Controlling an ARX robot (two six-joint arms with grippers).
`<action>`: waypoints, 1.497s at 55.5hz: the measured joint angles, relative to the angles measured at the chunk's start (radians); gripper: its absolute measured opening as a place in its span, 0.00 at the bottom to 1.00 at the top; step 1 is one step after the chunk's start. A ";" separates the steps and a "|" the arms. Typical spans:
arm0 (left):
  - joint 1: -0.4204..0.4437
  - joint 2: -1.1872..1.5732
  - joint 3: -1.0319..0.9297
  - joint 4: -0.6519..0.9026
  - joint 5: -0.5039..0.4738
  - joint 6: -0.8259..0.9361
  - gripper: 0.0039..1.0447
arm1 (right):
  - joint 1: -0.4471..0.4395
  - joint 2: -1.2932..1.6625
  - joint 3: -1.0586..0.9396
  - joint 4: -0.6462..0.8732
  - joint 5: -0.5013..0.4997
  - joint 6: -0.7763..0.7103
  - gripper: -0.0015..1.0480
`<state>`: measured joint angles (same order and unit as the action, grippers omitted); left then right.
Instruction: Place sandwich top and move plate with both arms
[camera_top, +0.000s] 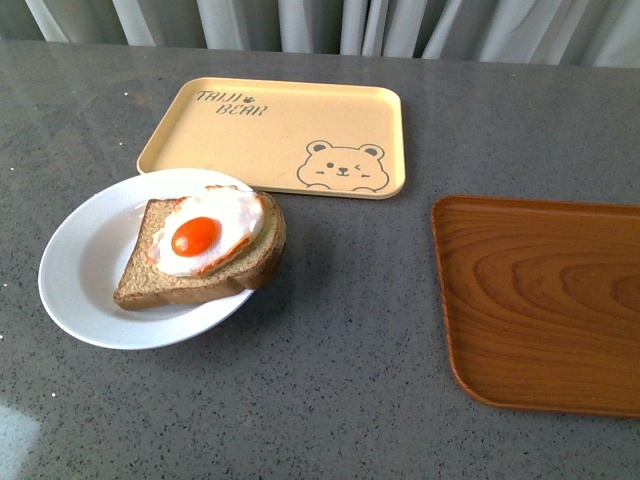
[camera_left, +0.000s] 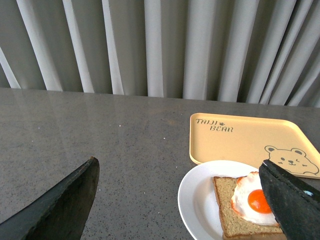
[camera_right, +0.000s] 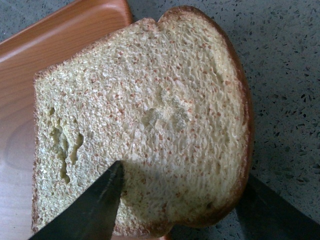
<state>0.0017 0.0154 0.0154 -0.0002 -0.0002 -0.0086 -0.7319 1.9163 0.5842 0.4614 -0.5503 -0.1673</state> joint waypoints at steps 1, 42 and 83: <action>0.000 0.000 0.000 0.000 0.000 0.000 0.92 | 0.000 0.000 0.000 -0.002 -0.001 0.000 0.52; 0.000 0.000 0.000 0.000 0.000 0.000 0.92 | 0.099 -0.433 -0.039 -0.192 -0.164 0.266 0.03; 0.000 0.000 0.000 0.000 0.000 0.000 0.92 | 1.201 -0.296 0.051 0.238 0.460 0.978 0.03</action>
<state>0.0017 0.0154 0.0154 -0.0002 -0.0002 -0.0086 0.4686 1.6203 0.6353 0.6994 -0.0898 0.8104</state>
